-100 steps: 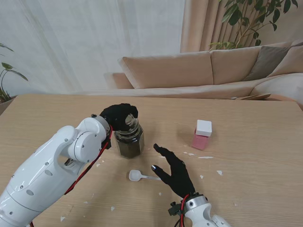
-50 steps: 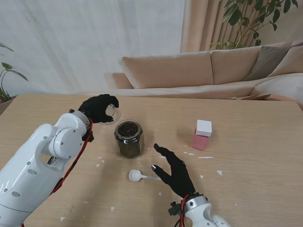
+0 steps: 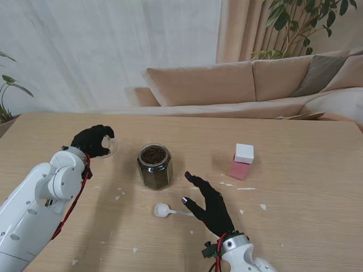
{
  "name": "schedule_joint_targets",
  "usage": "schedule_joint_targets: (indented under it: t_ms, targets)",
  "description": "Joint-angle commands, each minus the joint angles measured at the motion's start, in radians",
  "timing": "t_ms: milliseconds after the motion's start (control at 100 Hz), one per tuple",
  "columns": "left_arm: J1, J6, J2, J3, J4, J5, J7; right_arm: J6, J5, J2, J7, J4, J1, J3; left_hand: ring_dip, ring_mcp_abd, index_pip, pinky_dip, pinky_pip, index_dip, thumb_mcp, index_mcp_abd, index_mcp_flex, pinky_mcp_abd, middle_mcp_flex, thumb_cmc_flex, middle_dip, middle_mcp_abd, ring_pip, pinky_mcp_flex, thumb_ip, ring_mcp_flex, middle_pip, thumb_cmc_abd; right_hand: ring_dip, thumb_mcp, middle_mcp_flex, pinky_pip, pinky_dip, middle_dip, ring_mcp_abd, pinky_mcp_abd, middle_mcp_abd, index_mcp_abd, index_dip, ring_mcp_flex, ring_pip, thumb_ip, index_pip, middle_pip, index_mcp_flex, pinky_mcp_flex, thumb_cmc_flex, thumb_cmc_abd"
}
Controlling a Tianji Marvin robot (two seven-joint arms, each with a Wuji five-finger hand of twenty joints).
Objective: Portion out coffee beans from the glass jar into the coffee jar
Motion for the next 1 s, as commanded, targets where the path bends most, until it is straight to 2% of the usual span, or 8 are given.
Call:
schedule_joint_targets:
  t_ms: [0,400,720,810,990]
  targets:
    - [0.011,0.009,-0.005,-0.003,0.026,-0.011,-0.004,0.001,-0.001,-0.005,0.012,-0.004,-0.005,-0.004,0.084,-0.090,0.034,0.019,0.034,0.007,0.130,0.037,0.024,-0.055,0.033,0.209,0.032,0.024,0.141,-0.011,0.046,0.116,0.074,0.065,-0.002,-0.020,0.000,-0.006,0.011,0.004,-0.052,-0.014,-0.034,-0.020,0.010,0.002,-0.006,0.019,0.013,0.010,0.014,-0.006,0.012,-0.008]
    - [-0.015,0.031,-0.019,0.038,0.211,-0.069,0.106,0.009,-0.005,-0.004,0.013,-0.004,-0.003,-0.009,0.079,-0.090,0.033,0.021,0.028,0.006,0.123,0.038,0.015,-0.055,0.025,0.208,0.032,0.023,0.132,-0.021,0.048,0.106,0.074,0.070,-0.002,-0.020,0.000,-0.007,0.010,0.004,-0.053,-0.015,-0.033,-0.019,0.010,0.001,-0.006,0.019,0.012,0.010,0.014,-0.007,0.011,-0.008]
    - [-0.023,0.032,-0.031,0.057,0.283,-0.115,0.162,0.013,-0.005,-0.003,0.018,-0.005,-0.002,-0.012,0.059,-0.101,0.027,0.015,-0.011,0.004,0.115,0.040,-0.017,-0.053,-0.009,0.175,0.030,0.013,0.120,-0.054,0.064,0.063,0.069,0.095,-0.002,-0.021,-0.003,-0.007,0.010,0.003,-0.054,-0.014,-0.034,-0.019,0.010,-0.001,-0.007,0.019,0.010,0.008,0.012,-0.007,0.011,-0.007]
    - [-0.026,0.032,-0.034,0.064,0.299,-0.126,0.177,0.014,-0.005,-0.003,0.019,-0.005,-0.002,-0.012,0.022,-0.103,0.029,0.023,-0.035,0.001,0.124,0.040,-0.025,-0.050,-0.019,0.162,0.029,0.011,0.146,-0.062,0.069,0.040,0.070,0.099,-0.002,-0.021,-0.003,-0.007,0.011,0.003,-0.055,-0.015,-0.035,-0.019,0.010,0.000,-0.007,0.018,0.010,0.008,0.012,-0.008,0.010,-0.006]
    - [-0.030,0.035,-0.037,0.074,0.317,-0.141,0.184,0.016,-0.005,-0.002,0.022,-0.006,-0.002,-0.012,0.010,-0.118,0.022,0.023,-0.055,-0.002,0.120,0.037,-0.047,-0.049,-0.046,0.143,0.027,0.005,0.145,-0.091,0.076,0.002,0.063,0.117,-0.002,-0.021,-0.003,-0.008,0.011,0.003,-0.054,-0.015,-0.035,-0.019,0.009,0.000,-0.007,0.018,0.010,0.008,0.012,-0.008,0.010,-0.006]
